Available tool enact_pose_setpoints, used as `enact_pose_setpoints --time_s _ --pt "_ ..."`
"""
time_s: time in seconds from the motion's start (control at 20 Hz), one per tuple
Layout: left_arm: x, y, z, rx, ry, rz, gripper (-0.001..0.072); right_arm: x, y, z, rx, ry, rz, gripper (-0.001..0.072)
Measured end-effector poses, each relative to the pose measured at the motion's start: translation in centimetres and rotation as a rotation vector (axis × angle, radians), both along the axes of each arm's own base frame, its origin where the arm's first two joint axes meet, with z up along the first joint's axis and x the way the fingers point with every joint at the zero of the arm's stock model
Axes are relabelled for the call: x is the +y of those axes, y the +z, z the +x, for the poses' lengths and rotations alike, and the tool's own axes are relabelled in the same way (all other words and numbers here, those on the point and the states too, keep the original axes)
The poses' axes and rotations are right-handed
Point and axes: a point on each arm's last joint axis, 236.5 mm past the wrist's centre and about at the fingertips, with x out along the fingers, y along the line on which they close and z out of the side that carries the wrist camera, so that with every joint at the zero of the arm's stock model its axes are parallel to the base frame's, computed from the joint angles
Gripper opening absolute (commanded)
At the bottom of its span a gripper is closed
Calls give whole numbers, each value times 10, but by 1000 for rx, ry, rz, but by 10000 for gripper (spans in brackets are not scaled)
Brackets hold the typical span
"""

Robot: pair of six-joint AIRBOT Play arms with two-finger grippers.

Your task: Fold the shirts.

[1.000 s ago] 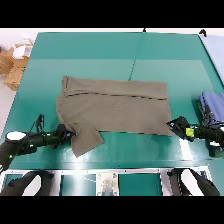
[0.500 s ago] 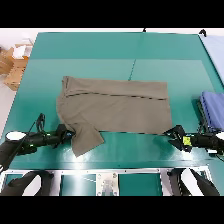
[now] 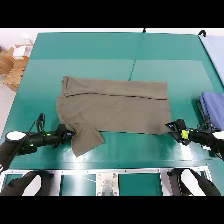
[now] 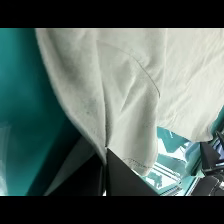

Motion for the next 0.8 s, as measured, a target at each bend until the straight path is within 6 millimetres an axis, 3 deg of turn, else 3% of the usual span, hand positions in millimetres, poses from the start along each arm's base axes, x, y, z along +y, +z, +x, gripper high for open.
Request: enact_pose_setpoints --time_s 0.6,0.7,0.8 --pt "-1 1 -1 2 -3 -6 24 28 -5 -5 16 112 35 512" --pt "-1 1 -1 2 -3 -6 24 25 -8 -8 27 125 17 135" --pt "-1 1 -1 2 -3 -6 23 22 -11 -11 37 138 -3 18"
